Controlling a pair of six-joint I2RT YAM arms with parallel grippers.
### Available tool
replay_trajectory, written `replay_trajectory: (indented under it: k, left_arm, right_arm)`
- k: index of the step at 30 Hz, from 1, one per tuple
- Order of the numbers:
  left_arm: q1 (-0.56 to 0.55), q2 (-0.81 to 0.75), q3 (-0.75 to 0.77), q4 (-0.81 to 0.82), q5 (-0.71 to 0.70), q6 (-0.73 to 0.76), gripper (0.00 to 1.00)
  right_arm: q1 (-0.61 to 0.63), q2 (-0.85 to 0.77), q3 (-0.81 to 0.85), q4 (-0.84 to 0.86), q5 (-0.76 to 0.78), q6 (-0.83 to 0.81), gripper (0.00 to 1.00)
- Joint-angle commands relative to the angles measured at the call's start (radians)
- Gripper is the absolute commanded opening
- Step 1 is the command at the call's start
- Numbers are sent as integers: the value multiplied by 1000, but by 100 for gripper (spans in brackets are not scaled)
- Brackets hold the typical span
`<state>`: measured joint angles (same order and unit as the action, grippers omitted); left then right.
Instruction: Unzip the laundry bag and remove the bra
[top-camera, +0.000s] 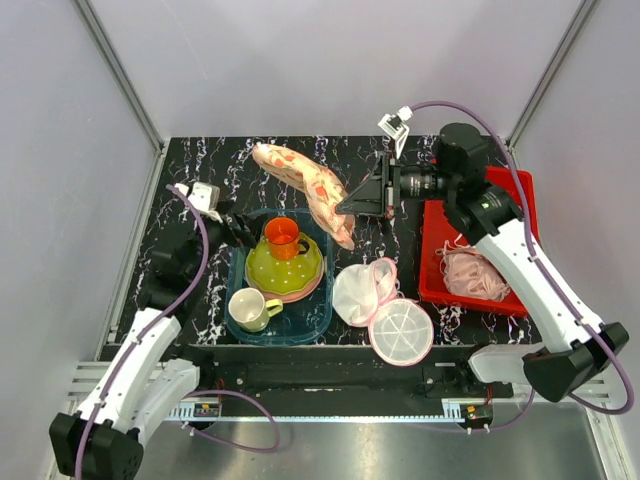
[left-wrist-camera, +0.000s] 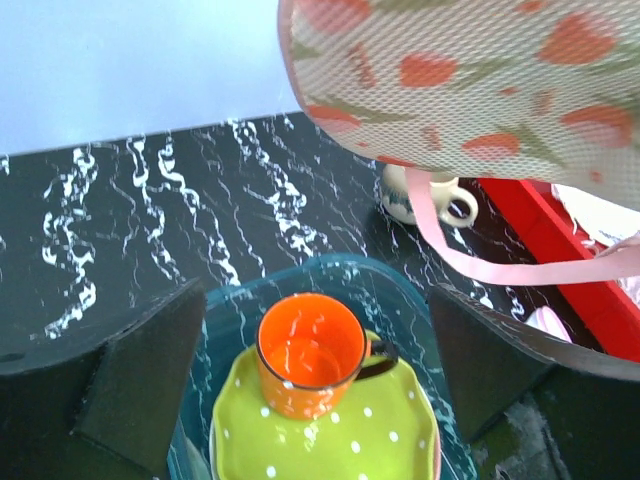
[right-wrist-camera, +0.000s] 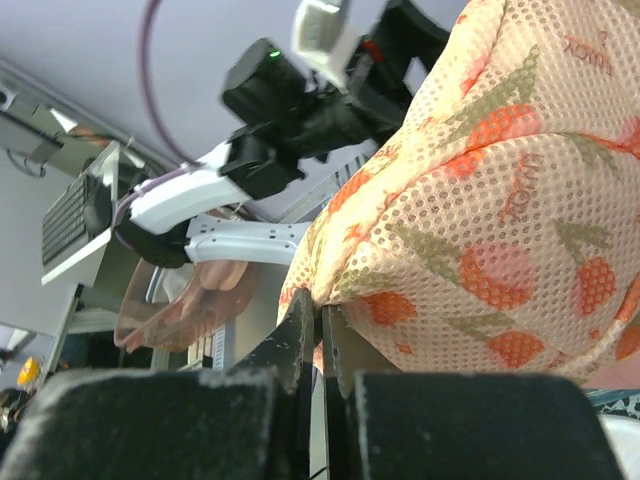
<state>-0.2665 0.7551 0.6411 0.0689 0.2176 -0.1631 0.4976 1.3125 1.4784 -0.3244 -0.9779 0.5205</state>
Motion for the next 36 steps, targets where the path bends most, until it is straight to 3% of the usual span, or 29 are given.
replay_trajectory:
  k: [1, 5, 10, 16, 21, 25, 26, 28, 33, 35, 36]
  left_arm:
    - [79, 41, -49, 347, 207, -7, 99]
    - [114, 153, -12, 356, 328, 54, 99]
    - [148, 207, 11, 492, 551, -47, 99]
    - [162, 265, 42, 588, 638, -85, 99]
    - [179, 317, 14, 919, 749, -291, 98]
    - [179, 352, 48, 919, 796, -362, 56]
    - [181, 349, 46, 908, 781, -360, 24]
    - [181, 331, 48, 825, 757, -311, 0]
    - [181, 238, 68, 600, 605, -190, 0]
    - [179, 201, 80, 478, 531, -155, 0]
    - [179, 167, 83, 447, 510, -133, 0]
  right_arm:
    - [-5, -53, -1, 116, -113, 24, 0]
    - [-5, -87, -9, 134, -156, 24, 0]
    - [-5, -84, -16, 130, -200, 27, 0]
    - [-7, -105, -38, 125, -212, 15, 0]
    - [-7, -110, -61, 127, -220, 12, 0]
    - [-11, -99, -78, 127, -190, 16, 0]
    - [-11, -95, -79, 125, -188, 18, 0]
    - [-13, -88, -93, 127, -177, 13, 0]
    - [-34, -76, -127, 96, -131, -16, 0]
    - [-39, -65, -112, -51, -23, -115, 5]
    - [-39, -44, -75, -120, 34, -158, 50]
